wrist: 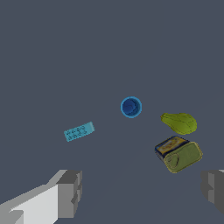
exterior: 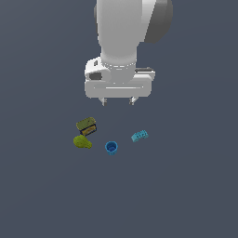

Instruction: Pick up a designated object from a clutter of objects.

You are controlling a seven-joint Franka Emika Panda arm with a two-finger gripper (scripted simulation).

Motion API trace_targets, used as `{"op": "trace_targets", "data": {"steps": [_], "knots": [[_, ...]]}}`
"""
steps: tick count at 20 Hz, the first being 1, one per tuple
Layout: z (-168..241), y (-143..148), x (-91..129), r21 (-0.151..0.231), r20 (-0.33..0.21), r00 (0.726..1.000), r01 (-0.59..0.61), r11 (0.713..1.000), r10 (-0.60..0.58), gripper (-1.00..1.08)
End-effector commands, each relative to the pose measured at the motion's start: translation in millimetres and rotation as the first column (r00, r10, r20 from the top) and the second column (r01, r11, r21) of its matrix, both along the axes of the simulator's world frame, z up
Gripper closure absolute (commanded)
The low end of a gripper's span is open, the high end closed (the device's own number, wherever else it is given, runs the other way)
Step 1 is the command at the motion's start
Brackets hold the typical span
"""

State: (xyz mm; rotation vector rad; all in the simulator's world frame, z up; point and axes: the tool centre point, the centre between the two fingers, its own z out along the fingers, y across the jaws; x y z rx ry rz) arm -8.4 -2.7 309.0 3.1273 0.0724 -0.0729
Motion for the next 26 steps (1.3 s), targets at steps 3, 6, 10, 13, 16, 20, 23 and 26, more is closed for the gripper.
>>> {"op": "trace_targets", "data": {"steps": [3, 6, 10, 13, 16, 20, 23, 26], "knots": [[-0.3, -0.2, 0.1, -0.001, -0.002, 1.0, -0.003, 1.0, 0.003, -0.92], [-1.8, -1.2, 0.3, -0.007, -0.013, 1.0, -0.018, 1.0, 0.018, -0.92], [-3.3, -2.4, 0.4, -0.011, -0.021, 0.999, -0.027, 1.0, 0.027, -0.92], [-2.6, -1.8, 0.5, -0.011, -0.02, 0.999, -0.029, 1.0, 0.029, -0.92], [-4.7, -3.3, 0.6, -0.01, -0.02, 1.0, -0.02, 1.0, 0.02, -0.92], [-13.8, -10.3, 0.7, -0.007, -0.017, 1.0, 0.022, 1.0, -0.022, -0.92], [-25.2, -19.2, 0.5, -0.003, -0.013, 0.997, 0.075, 0.997, -0.075, -0.92], [-40.3, -31.3, -0.6, 0.001, -0.009, 0.989, 0.147, 0.989, -0.147, -0.92]]}}
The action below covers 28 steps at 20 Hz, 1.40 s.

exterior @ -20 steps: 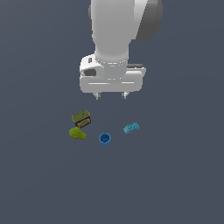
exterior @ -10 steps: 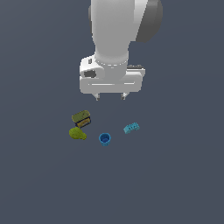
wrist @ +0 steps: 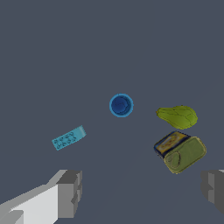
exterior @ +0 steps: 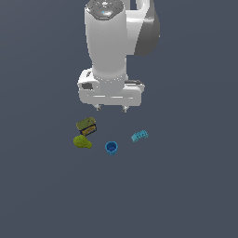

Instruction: Pick up a designated object from a clutter of objects.

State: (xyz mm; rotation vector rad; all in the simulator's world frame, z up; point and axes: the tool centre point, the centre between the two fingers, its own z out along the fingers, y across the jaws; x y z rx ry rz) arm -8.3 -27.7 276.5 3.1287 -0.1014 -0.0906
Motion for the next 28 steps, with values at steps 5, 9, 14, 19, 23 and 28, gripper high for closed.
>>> {"op": "trace_targets", "data": {"steps": [5, 9, 14, 19, 23, 28], "knots": [[-41.3, -34.2, -6.2, 0.01, 0.011, 0.98, 0.201, 0.98, -0.201, -0.92], [-74.5, -63.0, -16.3, 0.014, 0.02, 0.93, 0.367, 0.93, -0.367, -0.92], [-113.8, -99.1, -35.4, 0.015, 0.031, 0.827, 0.561, 0.828, -0.561, -0.92], [-142.0, -126.2, -54.8, 0.012, 0.043, 0.719, 0.694, 0.72, -0.693, -0.92], [-156.6, -140.8, -67.2, 0.01, 0.051, 0.65, 0.759, 0.651, -0.758, -0.92], [-166.3, -150.7, -76.5, 0.008, 0.057, 0.599, 0.799, 0.601, -0.798, -0.92]]}}
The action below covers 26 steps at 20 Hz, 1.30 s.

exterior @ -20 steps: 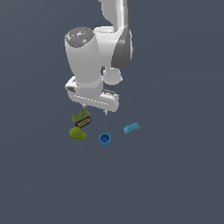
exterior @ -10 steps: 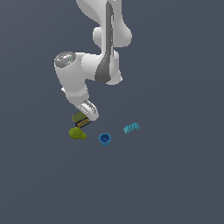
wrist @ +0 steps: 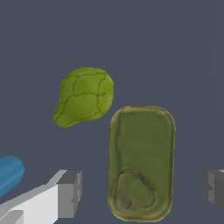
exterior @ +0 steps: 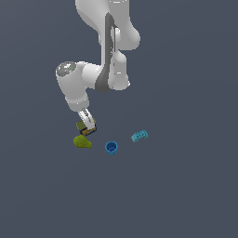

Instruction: Pick up a designated object from a clutter of objects.

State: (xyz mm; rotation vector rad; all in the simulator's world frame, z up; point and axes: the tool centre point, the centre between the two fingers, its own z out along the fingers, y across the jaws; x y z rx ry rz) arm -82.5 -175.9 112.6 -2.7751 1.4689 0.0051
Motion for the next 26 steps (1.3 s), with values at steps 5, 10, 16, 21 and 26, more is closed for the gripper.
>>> {"op": "trace_targets", "data": {"steps": [5, 10, 16, 21, 26], "knots": [[-3.4, -3.3, -3.1, -0.002, 0.001, 1.0, 0.022, 1.0, -0.022, -0.92], [-13.8, -3.3, -3.7, -0.003, 0.001, 1.0, 0.023, 1.0, -0.023, -0.92], [-40.5, -3.9, -4.7, -0.004, 0.001, 1.0, 0.027, 1.0, -0.027, -0.92], [-52.6, -4.0, -4.7, -0.003, 0.002, 1.0, 0.029, 1.0, -0.029, -0.92], [-53.7, -3.9, -4.7, -0.003, 0.002, 1.0, 0.029, 1.0, -0.029, 1.08]]}}
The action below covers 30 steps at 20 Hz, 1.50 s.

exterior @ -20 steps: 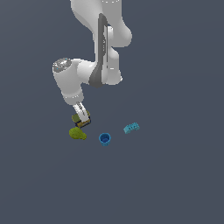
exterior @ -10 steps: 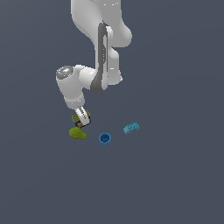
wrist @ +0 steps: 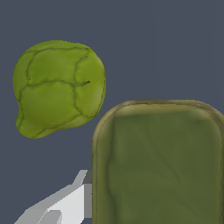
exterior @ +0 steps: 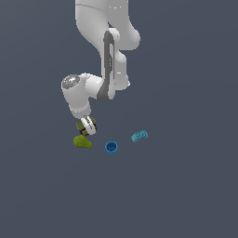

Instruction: Pick up a designated object from a clutter of objects.

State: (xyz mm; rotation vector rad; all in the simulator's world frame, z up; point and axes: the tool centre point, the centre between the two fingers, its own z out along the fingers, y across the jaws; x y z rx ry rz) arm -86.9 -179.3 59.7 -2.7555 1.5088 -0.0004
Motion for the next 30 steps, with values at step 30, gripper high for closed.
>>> {"op": "trace_targets", "data": {"steps": [30], "knots": [[120.8, -24.9, 9.6, -0.002, -0.001, 1.0, 0.003, 1.0, -0.003, 1.08]]}}
